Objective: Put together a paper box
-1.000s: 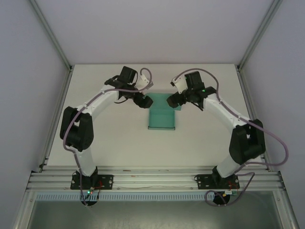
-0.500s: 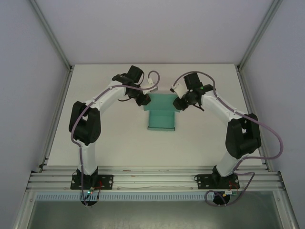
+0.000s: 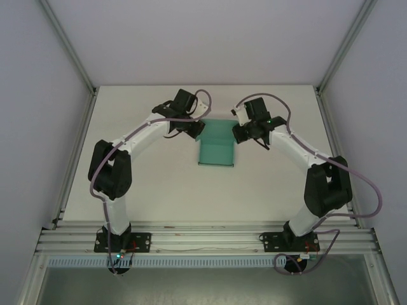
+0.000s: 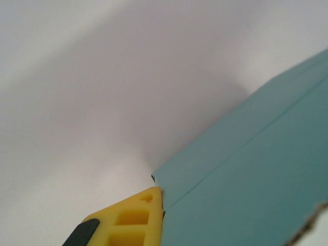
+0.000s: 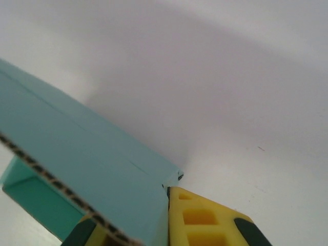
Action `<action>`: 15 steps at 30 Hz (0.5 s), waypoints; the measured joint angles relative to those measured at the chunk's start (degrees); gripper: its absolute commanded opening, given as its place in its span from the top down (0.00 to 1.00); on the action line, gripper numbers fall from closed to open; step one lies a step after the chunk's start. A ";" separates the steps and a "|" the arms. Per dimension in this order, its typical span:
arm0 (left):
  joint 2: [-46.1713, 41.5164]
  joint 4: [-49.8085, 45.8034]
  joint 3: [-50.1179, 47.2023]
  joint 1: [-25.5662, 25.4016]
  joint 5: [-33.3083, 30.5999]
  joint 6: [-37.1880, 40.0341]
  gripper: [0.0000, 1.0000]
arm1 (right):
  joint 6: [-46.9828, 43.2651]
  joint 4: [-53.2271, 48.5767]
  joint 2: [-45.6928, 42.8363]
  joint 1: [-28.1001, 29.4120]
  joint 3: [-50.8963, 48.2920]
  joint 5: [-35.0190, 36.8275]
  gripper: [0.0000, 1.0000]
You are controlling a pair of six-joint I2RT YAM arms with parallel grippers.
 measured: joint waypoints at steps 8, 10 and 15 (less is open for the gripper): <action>-0.24 8.26 -3.65 -1.20 -4.98 -19.30 1.00 | 20.44 10.64 -0.83 4.79 -4.00 13.29 0.89; -0.24 10.27 -4.52 -1.57 -6.03 -23.02 1.00 | 23.98 13.00 -0.15 5.20 -4.44 15.41 0.89; -0.04 12.46 -5.31 -2.38 -9.09 -29.31 1.00 | 29.20 17.18 2.03 6.84 -4.44 20.46 0.89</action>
